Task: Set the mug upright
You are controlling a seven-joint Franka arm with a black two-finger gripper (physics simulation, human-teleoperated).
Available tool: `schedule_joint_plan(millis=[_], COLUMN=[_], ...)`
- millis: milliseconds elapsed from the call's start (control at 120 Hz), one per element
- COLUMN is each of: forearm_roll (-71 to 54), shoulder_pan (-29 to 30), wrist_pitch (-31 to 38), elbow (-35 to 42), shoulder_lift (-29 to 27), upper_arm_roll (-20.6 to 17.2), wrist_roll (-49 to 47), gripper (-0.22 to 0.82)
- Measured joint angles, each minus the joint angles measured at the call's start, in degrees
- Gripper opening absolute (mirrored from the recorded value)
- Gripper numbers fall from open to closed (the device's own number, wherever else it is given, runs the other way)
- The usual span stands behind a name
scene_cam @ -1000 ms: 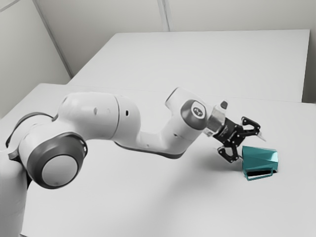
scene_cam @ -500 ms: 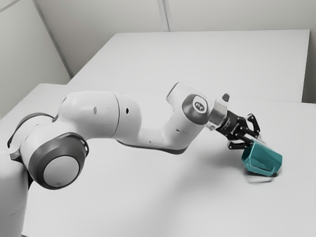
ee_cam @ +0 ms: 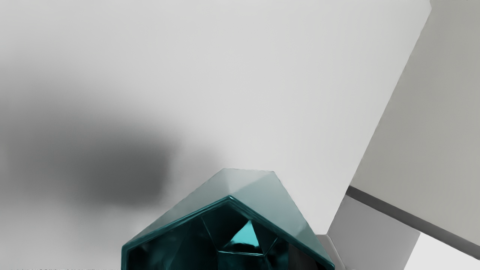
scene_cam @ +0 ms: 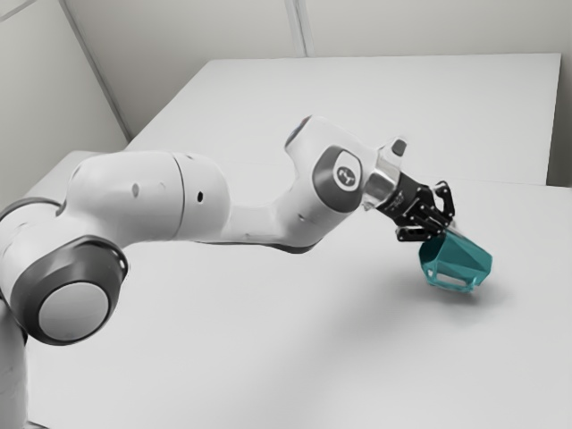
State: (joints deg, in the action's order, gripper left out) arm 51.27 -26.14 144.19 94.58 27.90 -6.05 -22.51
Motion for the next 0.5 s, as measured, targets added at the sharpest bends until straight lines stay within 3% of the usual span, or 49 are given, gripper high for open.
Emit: schedule_joint_plan(millis=[133, 300, 500], forearm_roll=[-12.33, -27.26, -40.66], shoulder_pan=[0.22, 0.56, 4.05], wrist_pitch=[-1.62, -8.76, -17.17], elbow=[5.17, 7.01, 13.26], shoulder_lift=[-5.95, -11.66, -19.71], upper_arm_roll=[3.23, 7.67, 8.54], wrist_roll=[-0.89, -1.98, -2.85], gripper=[-0.18, -0.18, -0.18])
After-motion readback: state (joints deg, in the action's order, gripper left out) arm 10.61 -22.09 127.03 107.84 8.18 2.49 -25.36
